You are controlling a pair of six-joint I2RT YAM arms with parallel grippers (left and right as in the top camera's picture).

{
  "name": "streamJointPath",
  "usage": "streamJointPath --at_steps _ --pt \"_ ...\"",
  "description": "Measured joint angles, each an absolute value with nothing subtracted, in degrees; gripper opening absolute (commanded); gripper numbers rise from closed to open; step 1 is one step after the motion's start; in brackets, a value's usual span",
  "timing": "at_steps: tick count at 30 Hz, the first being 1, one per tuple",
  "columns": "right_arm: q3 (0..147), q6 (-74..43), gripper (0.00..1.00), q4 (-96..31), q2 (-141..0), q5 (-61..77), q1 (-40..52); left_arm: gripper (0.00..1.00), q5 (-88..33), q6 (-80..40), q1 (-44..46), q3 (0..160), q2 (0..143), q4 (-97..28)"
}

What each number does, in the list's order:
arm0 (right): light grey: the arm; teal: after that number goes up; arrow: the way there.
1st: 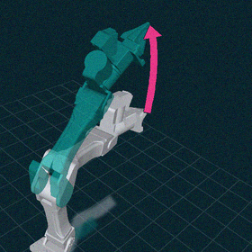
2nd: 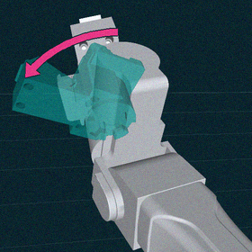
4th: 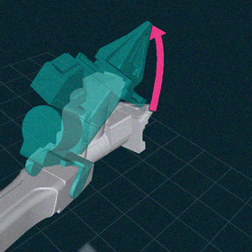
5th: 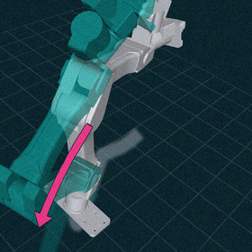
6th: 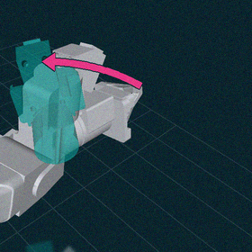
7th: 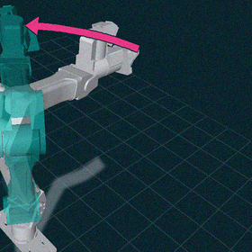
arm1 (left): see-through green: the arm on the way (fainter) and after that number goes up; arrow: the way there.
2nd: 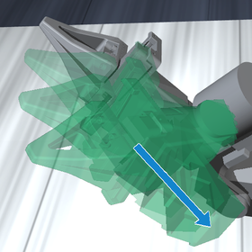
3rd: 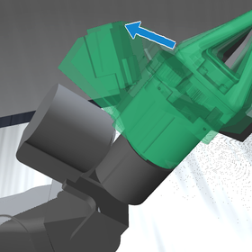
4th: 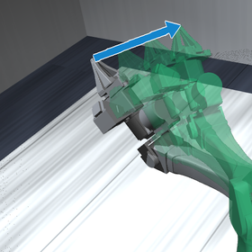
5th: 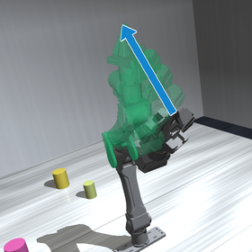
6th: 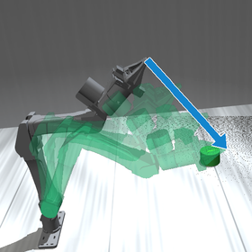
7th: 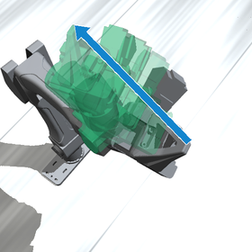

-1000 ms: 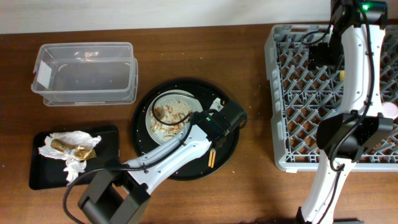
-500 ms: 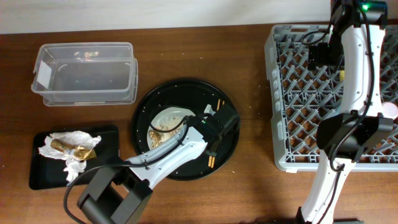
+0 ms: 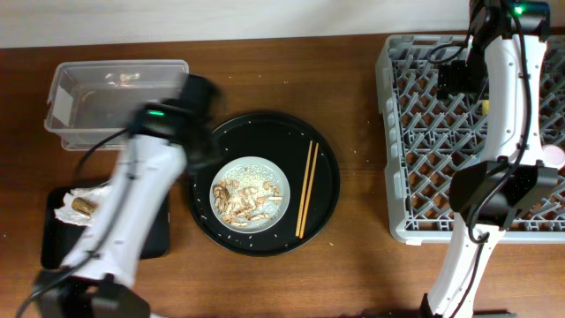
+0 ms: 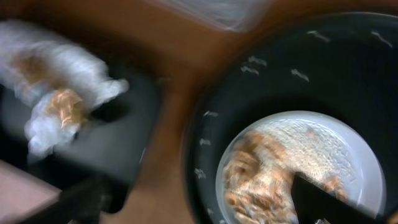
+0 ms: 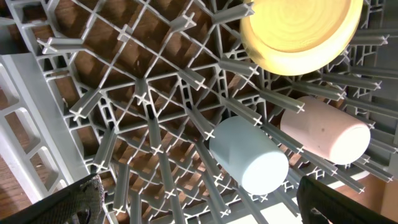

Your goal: Sort waste into correct bins and load items into the dishwasher rack

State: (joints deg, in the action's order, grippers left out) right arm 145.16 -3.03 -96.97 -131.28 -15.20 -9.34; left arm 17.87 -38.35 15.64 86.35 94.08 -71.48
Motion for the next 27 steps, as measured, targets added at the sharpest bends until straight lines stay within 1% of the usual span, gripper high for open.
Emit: streamJointPath --at_steps 1,2,5,6,7,8,10,12,17,20,22,23,24,25,26,27 --pt "145.16 -3.03 0.98 -96.97 -131.28 -15.22 -9.34 0.99 15.99 -41.52 5.02 86.59 93.51 -73.78" --pt "145.16 -3.03 0.98 -96.97 -131.28 -15.22 -9.34 0.99 15.16 -42.87 -2.28 86.3 93.54 -73.87" --pt "145.16 -3.03 0.98 -96.97 -131.28 -15.22 -9.34 0.99 13.74 -46.04 -15.05 81.87 93.38 -72.82" --pt "145.16 -3.03 0.98 -96.9 -131.28 -15.22 -9.34 0.99 13.32 -46.81 -19.7 78.46 93.21 -69.93" --pt "145.16 -3.03 0.98 -96.97 -131.28 -15.22 -9.34 0.99 12.71 -47.22 -22.33 76.09 93.17 -67.7" --pt "145.16 -3.05 0.98 -96.88 -131.28 -15.22 -9.34 0.99 11.51 -47.62 -25.5 71.42 93.25 -62.65" --pt "145.16 -3.01 0.98 -96.95 -131.28 -15.22 -9.34 0.99 10.57 -47.79 -27.09 66.35 93.23 -57.1" --pt "145.16 -3.01 0.98 -96.97 -131.24 -15.22 -9.34 0.96 10.26 -47.83 -27.2 63.92 93.21 -53.6" --pt "145.16 -3.01 0.98 -96.97 -131.22 -15.22 -9.34 0.95 9.82 -47.86 -27.2 59.88 93.23 -43.77" --pt "145.16 -3.03 0.98 -96.97 -131.2 -15.22 -9.34 0.95 9.82 -47.86 -27.2 59.77 94.48 -42.41" --pt "145.16 -3.01 0.99 -96.97 -131.2 -15.22 -9.34 0.94 9.8 -47.86 -27.2 59.55 98.63 -41.93" --pt "145.16 -3.01 0.98 -96.97 -131.2 -15.22 -9.34 0.91 9.82 -47.86 -27.2 59.46 99.15 -41.28" --pt "145.16 -3.05 0.98 -96.99 -131.2 -15.22 -9.34 0.84 9.8 -47.86 -27.2 59.44 99.37 -40.56" --pt "145.16 -3.03 0.98 -96.97 -131.2 -15.22 -9.34 0.71 9.8 -47.88 -27.2 59.44 99.98 -39.62" --pt "145.16 -3.01 0.98 -96.97 -131.2 -15.22 -9.34 0.62 9.82 -47.97 -27.2 59.44 100.07 -39.59" --pt "145.16 -3.03 0.98 -96.97 -131.2 -15.22 -9.34 0.59 9.78 -48.05 -27.2 59.44 100.07 -39.57"
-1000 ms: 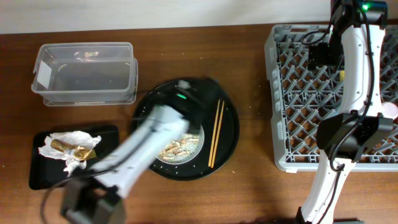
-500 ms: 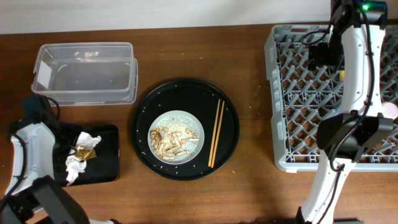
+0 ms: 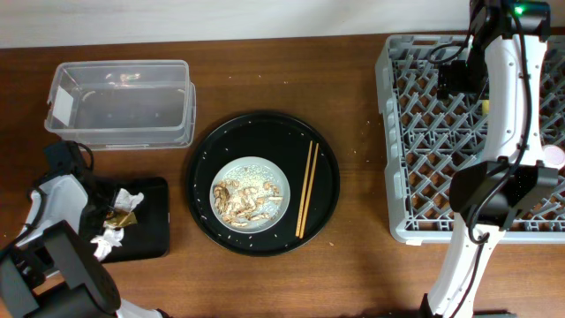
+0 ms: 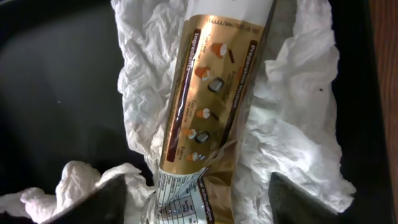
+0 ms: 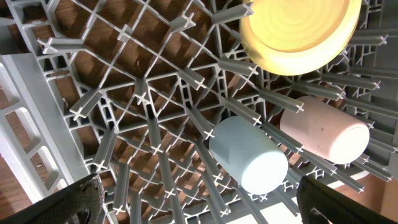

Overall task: Sort waste into correct bins and load items into the dishwasher rack
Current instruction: 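Grasp the tissue and wrappers and lift them toward the clear box, then drop the tissue and wrappers into the clear plastic box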

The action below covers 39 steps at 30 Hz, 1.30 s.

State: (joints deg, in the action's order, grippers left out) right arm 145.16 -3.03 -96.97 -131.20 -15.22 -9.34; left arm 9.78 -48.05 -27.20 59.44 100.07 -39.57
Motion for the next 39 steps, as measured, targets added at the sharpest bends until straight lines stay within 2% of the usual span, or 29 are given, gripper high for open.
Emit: streamJointPath --at_steps 5,6,7,10,13,16,21,23,25,28,34,36,37,38,39 --pt "145.16 -3.05 0.98 -96.99 -131.2 -15.22 -9.34 0.61 9.87 -47.86 -27.2 59.2 101.06 -39.07" --pt "145.16 -3.03 0.98 -96.95 -131.2 -15.22 -9.34 0.68 9.89 -47.81 -27.2 59.09 102.96 -37.8" --pt "145.16 -3.03 0.98 -96.97 -131.2 -15.22 -9.34 0.68 10.02 -47.83 -27.2 59.35 103.81 -37.28" --pt "145.16 -3.03 0.98 -96.97 -131.2 -15.22 -9.34 0.02 10.35 -47.94 -27.18 59.53 104.12 -37.17" --pt "145.16 -3.05 0.98 -96.97 -131.2 -15.22 -9.34 0.01 11.31 -47.81 -27.2 59.57 104.03 -37.54" --pt "145.16 -3.03 0.98 -96.92 -131.2 -15.22 -9.34 0.01 10.76 -46.94 -27.2 58.94 101.19 -38.83" --pt "145.16 -3.03 0.98 -96.97 -131.2 -15.22 -9.34 0.01 8.93 -46.09 -27.2 58.65 77.28 -42.76" --pt "145.16 -3.03 0.98 -96.95 -131.2 -15.22 -9.34 0.01 6.33 -46.09 -27.2 58.59 71.85 -39.4" --pt "145.16 -3.03 0.98 -96.88 -131.2 -15.22 -9.34 0.01 2.13 -46.09 -27.2 58.33 70.0 -32.49" --pt "145.16 -3.05 0.98 -96.79 -131.2 -15.22 -9.34 0.01 -2.79 -46.13 -24.69 58.28 72.93 -13.17" --pt "145.16 -3.01 0.98 -96.99 -131.15 -15.27 -9.34 0.01 -4.01 -46.13 -14.26 58.35 97.76 29.36" --pt "145.16 -3.03 0.98 -96.92 -131.15 -15.25 -9.34 0.02 -1.85 -46.13 -13.23 58.72 106.26 38.5" --pt "145.16 -3.05 0.98 -96.92 -131.15 -15.25 -9.34 0.26 -1.26 -46.13 -13.08 58.83 108.99 38.35" --pt "145.16 -3.05 0.98 -96.95 -131.15 -15.25 -9.34 0.31 -0.89 -46.13 -13.08 58.83 110.93 37.8" --pt "145.16 -3.03 0.98 -96.95 -131.15 -15.22 -9.34 0.59 -0.6 -46.26 -13.08 58.83 111.24 37.82"
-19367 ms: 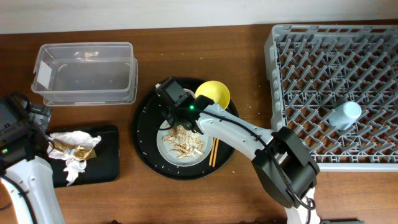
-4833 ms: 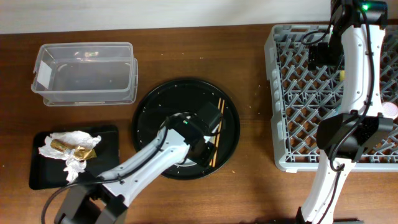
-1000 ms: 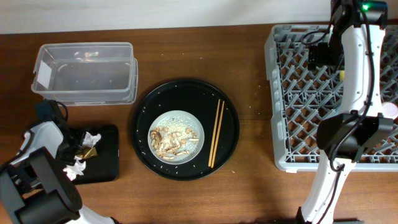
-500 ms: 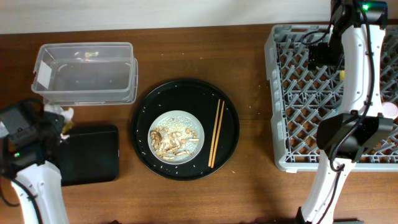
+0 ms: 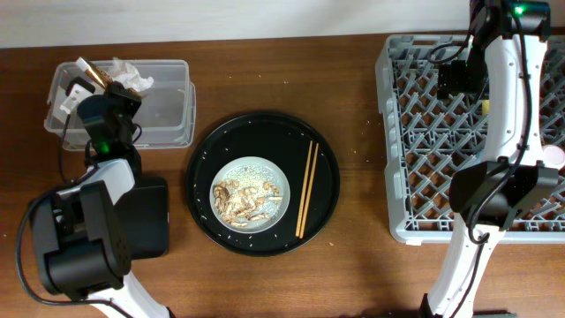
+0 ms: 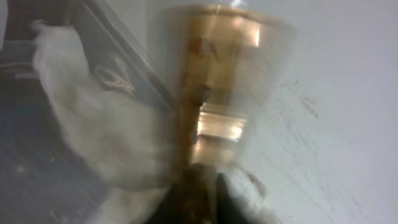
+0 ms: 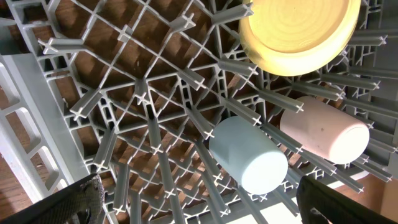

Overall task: Sort waste into correct bins and load items into the dishwasher rack
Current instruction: 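Drop the tissue and wrappers into the clear plastic box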

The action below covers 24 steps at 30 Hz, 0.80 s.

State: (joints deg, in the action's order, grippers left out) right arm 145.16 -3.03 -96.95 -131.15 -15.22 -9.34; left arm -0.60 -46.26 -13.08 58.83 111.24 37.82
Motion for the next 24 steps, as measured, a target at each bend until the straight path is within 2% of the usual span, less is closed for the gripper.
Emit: streamJointPath --at_steps 4,5,6,7,9,12,14,15,17,19,21,24 --pt "145.16 -3.03 0.98 -96.95 -131.15 -15.25 -9.34 0.63 -3.9 -46.17 -13.08 59.05 111.0 41.5" --pt "145.16 -3.01 0.98 -96.97 -131.15 -15.25 -9.34 0.73 -4.56 -45.54 -13.06 59.05 110.41 40.99" --pt "145.16 -3.01 0.98 -96.95 -131.15 -15.25 -9.34 0.92 -4.58 -44.12 -13.08 59.13 108.18 38.76" --pt "145.16 -3.03 0.99 -96.99 -131.15 -15.25 -9.34 0.99 -4.38 -41.87 -13.08 60.1 103.94 32.12" --pt "145.16 -3.03 0.98 -96.97 -131.15 -15.25 -9.34 0.99 -4.4 -36.88 -13.08 64.86 98.0 21.45" --pt "145.16 -3.03 0.98 -96.95 -131.15 -15.25 -9.34 0.99 -4.58 -33.36 -13.08 68.55 95.46 16.43" --pt "145.16 -3.03 0.98 -96.99 -131.15 -15.25 -9.34 0.99 -9.08 -32.71 -13.08 68.51 93.1 9.04" --pt "145.16 -3.07 0.98 -96.86 -131.13 -15.22 -9.34 0.99 -12.16 -32.53 -13.02 69.06 90.26 2.68" --pt "145.16 -3.07 0.98 -96.99 -131.11 -15.22 -9.34 0.98 -23.44 -32.34 -12.97 69.25 77.54 -18.37" --pt "145.16 -3.01 0.98 -96.86 -131.09 -15.22 -9.34 0.95 -30.59 -29.71 -12.51 69.54 70.08 -31.14" --pt "145.16 -3.01 0.98 -96.95 -131.09 -15.25 -9.34 0.95 -35.62 -23.99 -6.48 69.45 68.4 -37.95" --pt "145.16 -3.05 0.98 -96.97 -131.09 -15.22 -9.34 0.95 -29.67 -21.58 12.03 69.47 71.2 -39.9"
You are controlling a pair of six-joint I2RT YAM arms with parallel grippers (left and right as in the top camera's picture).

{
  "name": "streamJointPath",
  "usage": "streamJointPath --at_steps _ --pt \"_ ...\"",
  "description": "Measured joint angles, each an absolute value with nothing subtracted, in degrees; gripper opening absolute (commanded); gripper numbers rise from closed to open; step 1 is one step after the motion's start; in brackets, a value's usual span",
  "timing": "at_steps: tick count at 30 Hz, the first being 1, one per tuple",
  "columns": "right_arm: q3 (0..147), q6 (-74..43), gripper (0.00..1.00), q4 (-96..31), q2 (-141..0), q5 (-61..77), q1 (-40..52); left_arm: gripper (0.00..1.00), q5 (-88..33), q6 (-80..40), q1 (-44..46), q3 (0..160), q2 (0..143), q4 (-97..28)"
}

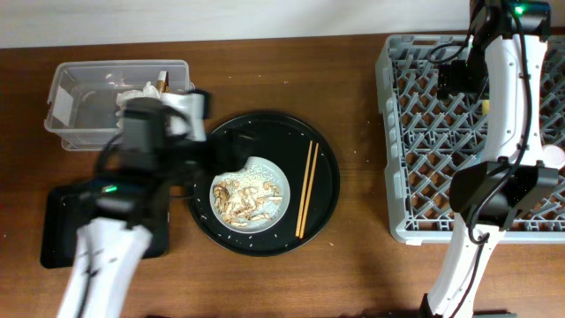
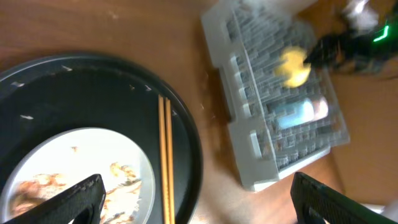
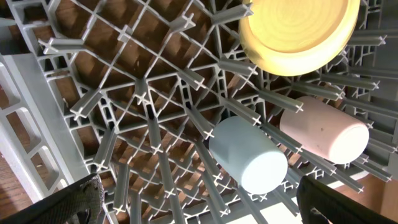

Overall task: Sort waste into correct bins and load items into the dishwasher rack
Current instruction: 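Drop the tissue and wrappers into the clear plastic box, then grasp the white plate and tip its food onto the black tray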

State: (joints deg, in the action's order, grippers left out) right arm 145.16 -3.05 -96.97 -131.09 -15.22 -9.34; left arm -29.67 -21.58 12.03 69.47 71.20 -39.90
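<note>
A white plate (image 1: 250, 193) with food scraps lies on the round black tray (image 1: 265, 128), with a pair of chopsticks (image 1: 305, 190) to its right. My left gripper (image 1: 231, 152) hovers over the tray's left part. In the left wrist view it (image 2: 196, 186) is open and empty above the plate (image 2: 62, 168) and chopsticks (image 2: 166, 162). A crumpled tissue and gold wrapper (image 1: 141, 88) lie in the clear bin (image 1: 79, 106). My right gripper (image 1: 459, 78) hangs open over the dishwasher rack (image 1: 415, 132); the right wrist view shows it (image 3: 205, 193) holding nothing.
A small black tray (image 1: 62, 230) sits at the front left. In the rack lie a yellow bowl (image 3: 298, 31), a pale blue cup (image 3: 249, 155) and a pink cup (image 3: 326, 130). The rack (image 2: 249, 124) stands right of the round tray.
My left gripper held the wrapper and tissue above the clear bin. Now they lie in the bin, and the gripper is open over the round tray. The right arm has not moved.
The tissue and wrapper first lay in the small black tray while my left arm was beside the round tray. Then my left gripper stood open right over them. Then it held them above the clear bin. Now they rest in that bin and the black tray holds nothing.
</note>
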Motion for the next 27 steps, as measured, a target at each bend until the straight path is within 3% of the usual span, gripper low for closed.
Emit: streamJointPath --at_steps 2,6,7,10,13,21,25,27 --pt "145.16 -3.01 0.98 -96.95 -131.09 -15.25 -9.34 0.95 -18.87 -20.93 23.59 71.83 78.74 -42.96" --pt "145.16 -3.05 0.98 -96.97 -131.09 -15.25 -9.34 0.93 -8.56 -23.33 30.87 79.46 100.55 -50.17" --pt "145.16 -3.03 0.98 -96.97 -131.09 -15.22 -9.34 0.91 -6.37 -25.28 31.79 79.53 102.59 -50.24" --pt "145.16 -3.03 0.98 -96.97 -131.09 -15.22 -9.34 0.68 4.43 -34.39 36.86 79.53 108.22 -50.17" --pt "145.16 -3.03 0.98 -96.99 -131.09 -15.22 -9.34 0.63 13.26 -43.24 40.12 79.72 110.26 -47.57" --pt "145.16 -3.01 0.98 -96.97 -131.09 -15.25 -9.34 0.56 15.05 -46.17 40.07 79.79 114.91 -44.23" --pt "145.16 -3.01 0.98 -96.97 -131.09 -15.25 -9.34 0.4 15.09 -46.63 40.07 79.79 117.12 -43.44" --pt "145.16 -3.05 0.98 -96.97 -131.09 -15.22 -9.34 0.36 15.11 -46.76 40.07 79.79 117.12 -43.42"
